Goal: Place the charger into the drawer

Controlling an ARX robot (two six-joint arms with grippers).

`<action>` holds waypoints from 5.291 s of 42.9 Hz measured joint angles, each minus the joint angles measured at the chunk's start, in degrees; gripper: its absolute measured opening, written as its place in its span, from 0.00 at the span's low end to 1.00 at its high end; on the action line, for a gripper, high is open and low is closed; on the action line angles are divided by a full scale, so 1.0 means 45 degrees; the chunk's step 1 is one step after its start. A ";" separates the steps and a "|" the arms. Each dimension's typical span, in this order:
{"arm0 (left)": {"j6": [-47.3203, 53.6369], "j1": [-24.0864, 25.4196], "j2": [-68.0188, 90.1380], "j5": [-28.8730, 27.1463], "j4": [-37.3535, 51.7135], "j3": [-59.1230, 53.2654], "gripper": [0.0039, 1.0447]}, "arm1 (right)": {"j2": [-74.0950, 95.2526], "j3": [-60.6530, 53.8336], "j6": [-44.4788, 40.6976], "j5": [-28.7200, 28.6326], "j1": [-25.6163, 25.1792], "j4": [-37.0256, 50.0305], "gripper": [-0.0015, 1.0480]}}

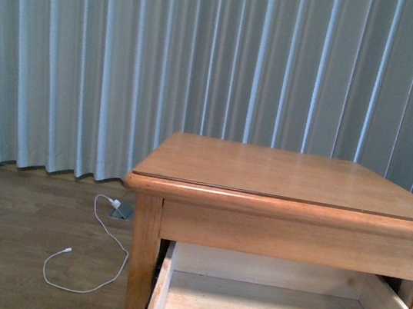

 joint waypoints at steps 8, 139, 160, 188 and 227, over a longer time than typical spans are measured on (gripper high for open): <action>0.0005 0.0005 -0.0772 0.0015 -0.0330 -0.0461 0.04 | 0.0000 0.0000 0.0000 0.0000 0.0000 0.0000 0.92; 0.0044 0.0005 -0.6105 0.0034 -0.4561 -0.1443 0.94 | 2.5777 1.1832 0.0287 0.0962 0.3293 0.9029 0.92; 0.0044 0.0005 -0.6105 0.0034 -0.4561 -0.1443 0.94 | 2.6403 1.2473 0.0107 0.1059 0.3434 1.0229 0.92; 0.0044 0.0005 -0.6105 0.0034 -0.4561 -0.1443 0.94 | 2.0016 0.7053 0.0291 0.0418 0.3079 0.8971 0.92; 0.0044 0.0005 -0.6105 0.0039 -0.4561 -0.1443 0.94 | 0.5032 0.2472 0.1214 -0.2055 -0.2472 0.2545 0.80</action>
